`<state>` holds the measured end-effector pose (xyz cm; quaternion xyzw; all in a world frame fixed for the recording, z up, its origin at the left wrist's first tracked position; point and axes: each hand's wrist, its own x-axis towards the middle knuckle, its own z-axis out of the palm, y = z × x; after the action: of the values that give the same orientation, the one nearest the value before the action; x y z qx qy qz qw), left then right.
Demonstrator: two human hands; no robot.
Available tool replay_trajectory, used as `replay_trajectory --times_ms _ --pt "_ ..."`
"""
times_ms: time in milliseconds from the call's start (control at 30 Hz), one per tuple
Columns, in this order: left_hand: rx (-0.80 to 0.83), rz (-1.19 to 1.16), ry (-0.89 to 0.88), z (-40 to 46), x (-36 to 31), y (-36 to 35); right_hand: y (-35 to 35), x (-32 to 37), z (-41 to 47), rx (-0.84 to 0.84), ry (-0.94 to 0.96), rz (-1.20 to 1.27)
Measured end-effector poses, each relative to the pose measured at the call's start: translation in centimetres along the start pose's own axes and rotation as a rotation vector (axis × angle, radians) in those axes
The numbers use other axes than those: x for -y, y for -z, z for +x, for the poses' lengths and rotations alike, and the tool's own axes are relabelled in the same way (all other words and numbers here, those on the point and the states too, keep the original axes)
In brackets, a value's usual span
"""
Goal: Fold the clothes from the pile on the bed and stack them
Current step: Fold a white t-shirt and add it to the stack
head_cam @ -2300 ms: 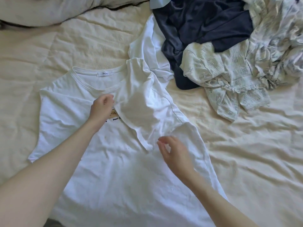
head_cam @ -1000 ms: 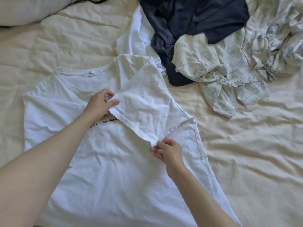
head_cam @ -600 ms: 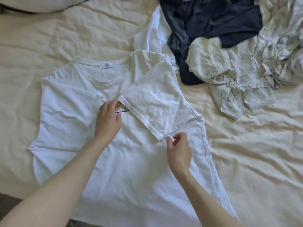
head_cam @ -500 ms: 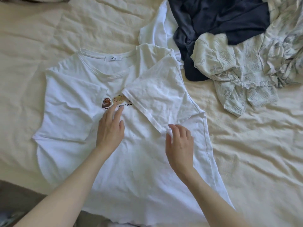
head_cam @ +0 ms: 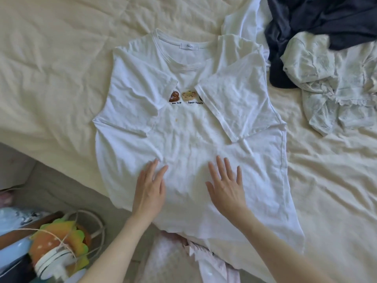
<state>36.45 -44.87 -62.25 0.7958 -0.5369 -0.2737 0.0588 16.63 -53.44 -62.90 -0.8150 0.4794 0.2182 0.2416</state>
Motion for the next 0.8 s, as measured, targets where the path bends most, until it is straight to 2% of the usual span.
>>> replay_trajectory --times_ms 200,400,500,667,800 --pt "-0.102 -0.077 0.281 0.4 9.1 4.0 -2.9 5.0 -2.7 0.036 0.087 -0.020" --pt "-0.241 -0.670 0.568 2.8 14.5 4.5 -5.3 7.4 -3.4 -0.021 0.015 -0.004" --pt "-0.171 -0.868 0.588 1.5 15.7 3.3 -6.4 7.7 -4.6 -0.052 0.003 -0.002" --pt "0.113 -0.912 0.625 -3.5 16.4 0.6 -7.6 6.8 -6.8 -0.081 0.002 0.049" --pt "0.123 -0.846 0.704 -7.5 15.5 -0.6 -8.1 4.6 -8.7 -0.094 -0.057 0.084"
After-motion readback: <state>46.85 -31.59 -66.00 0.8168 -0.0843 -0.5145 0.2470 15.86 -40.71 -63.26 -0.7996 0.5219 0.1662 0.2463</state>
